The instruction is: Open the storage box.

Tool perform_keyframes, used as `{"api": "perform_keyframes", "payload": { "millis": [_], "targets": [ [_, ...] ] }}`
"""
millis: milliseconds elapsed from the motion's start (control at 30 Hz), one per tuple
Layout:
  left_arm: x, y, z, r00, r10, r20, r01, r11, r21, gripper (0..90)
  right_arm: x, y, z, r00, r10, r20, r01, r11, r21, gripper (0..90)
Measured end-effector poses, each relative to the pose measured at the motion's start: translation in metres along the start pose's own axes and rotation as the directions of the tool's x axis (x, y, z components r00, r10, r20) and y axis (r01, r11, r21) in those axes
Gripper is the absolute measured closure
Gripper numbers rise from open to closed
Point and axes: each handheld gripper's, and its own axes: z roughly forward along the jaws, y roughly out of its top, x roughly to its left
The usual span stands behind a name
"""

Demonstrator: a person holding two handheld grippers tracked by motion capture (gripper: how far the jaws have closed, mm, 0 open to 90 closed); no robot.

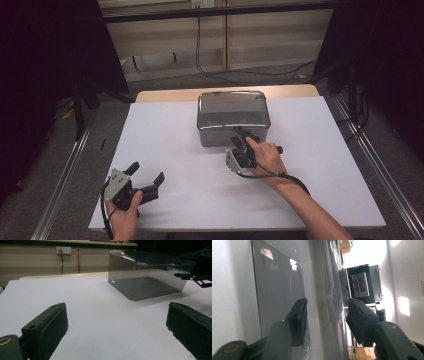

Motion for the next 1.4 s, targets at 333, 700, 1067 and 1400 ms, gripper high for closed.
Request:
{"api": "perform_keyframes", "payload": {
  "millis": [333, 700, 1067, 1400],
  "targets": [
    [0.0, 0.0, 0.0, 1.0, 0.0, 0.0, 0.0, 1.0, 0.005, 3.7, 0.0, 0.0, 0.003, 0.9998, 0.003, 0.019, -0.003, 0.9999, 0.011, 64.7],
    [0.0, 0.0, 0.001, 1.0, 0.006, 0.002, -0.006, 1.0, 0.006, 3.7, -0.002, 0.001, 0.002, 0.9997, -0.002, 0.026, 0.002, 1.0, -0.008, 76.4],
    [0.001, 0.001, 0.001, 0.9998, 0.007, -0.016, -0.007, 1.0, 0.004, 4.5, -0.006, 0.0, 0.001, 0.9998, 0.006, 0.021, -0.006, 0.9997, -0.023, 76.8],
    [-0.001, 0.003, 0.005, 1.0, 0.005, 0.004, -0.005, 1.0, -0.008, 3.0, -0.009, -0.001, 0.0, 0.9994, 0.03, 0.018, -0.029, 0.9992, -0.028, 76.4]
  ]
}}
